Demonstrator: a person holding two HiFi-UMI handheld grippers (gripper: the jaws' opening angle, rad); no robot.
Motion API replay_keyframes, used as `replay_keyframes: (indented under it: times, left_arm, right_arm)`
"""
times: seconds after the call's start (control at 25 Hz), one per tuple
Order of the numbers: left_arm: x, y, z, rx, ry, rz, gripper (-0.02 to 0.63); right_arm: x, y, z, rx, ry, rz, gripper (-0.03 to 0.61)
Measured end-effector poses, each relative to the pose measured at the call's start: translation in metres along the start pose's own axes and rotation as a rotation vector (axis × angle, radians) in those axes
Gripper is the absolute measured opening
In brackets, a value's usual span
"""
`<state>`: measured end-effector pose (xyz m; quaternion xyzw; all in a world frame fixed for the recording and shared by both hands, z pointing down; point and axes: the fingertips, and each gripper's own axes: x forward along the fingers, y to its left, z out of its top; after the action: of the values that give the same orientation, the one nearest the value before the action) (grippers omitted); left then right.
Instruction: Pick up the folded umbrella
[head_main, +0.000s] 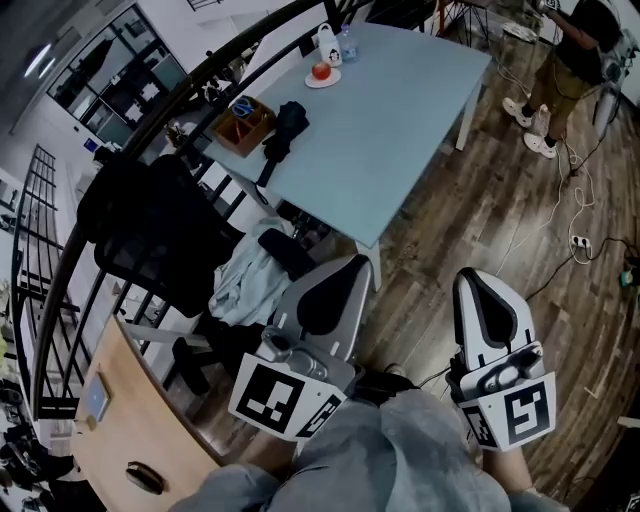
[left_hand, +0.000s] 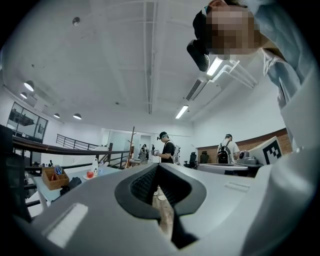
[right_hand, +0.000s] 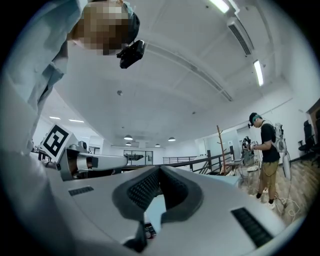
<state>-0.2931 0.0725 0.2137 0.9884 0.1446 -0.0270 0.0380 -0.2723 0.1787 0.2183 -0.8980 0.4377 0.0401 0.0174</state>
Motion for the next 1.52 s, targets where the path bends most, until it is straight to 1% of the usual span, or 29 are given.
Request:
replay_keyframes:
  times: [0.16, 0.32, 0.44, 0.64, 0.8, 1.16, 1.32, 1.52]
  left_arm:
    - [0.006, -0.022, -0.004, 0.010, 0.017, -0.024, 0.005]
    - [0.013, -0.033, -0.007, -0.005, 0.022, -0.037, 0.005]
    - [0.021, -0.036, -0.008, -0.003, 0.013, -0.051, 0.005]
    - [0.039, -0.038, -0.014, -0.040, -0.001, -0.080, 0.005]
    - [0.056, -0.037, -0.020, -0.042, 0.004, -0.104, 0.005]
    - [0.118, -0.008, -0.024, -0.044, 0.000, -0.129, 0.005]
    - [0.152, 0.011, -0.027, -0.042, 0.012, -0.131, 0.005]
    - [0.191, 0.042, -0.027, -0.059, 0.002, -0.121, 0.005]
  right_arm:
    - [-0.020, -0.013, 0.002, -0.031, 0.000, -0.019, -0.002]
    - [-0.031, -0.030, -0.001, 0.002, 0.001, -0.059, -0.001]
    - [-0.032, -0.037, -0.002, 0.028, -0.011, -0.079, -0.002]
    - [-0.035, -0.052, -0.011, 0.009, 0.004, -0.115, -0.002]
    - [-0.028, -0.066, -0.016, 0.018, 0.009, -0.135, -0.002]
    - [0.019, -0.106, -0.020, -0.009, 0.032, -0.149, -0.002]
    - [0.049, -0.129, -0.018, -0.001, 0.038, -0.150, -0.001]
    - [0.089, -0.154, -0.019, -0.017, 0.052, -0.144, -0.002]
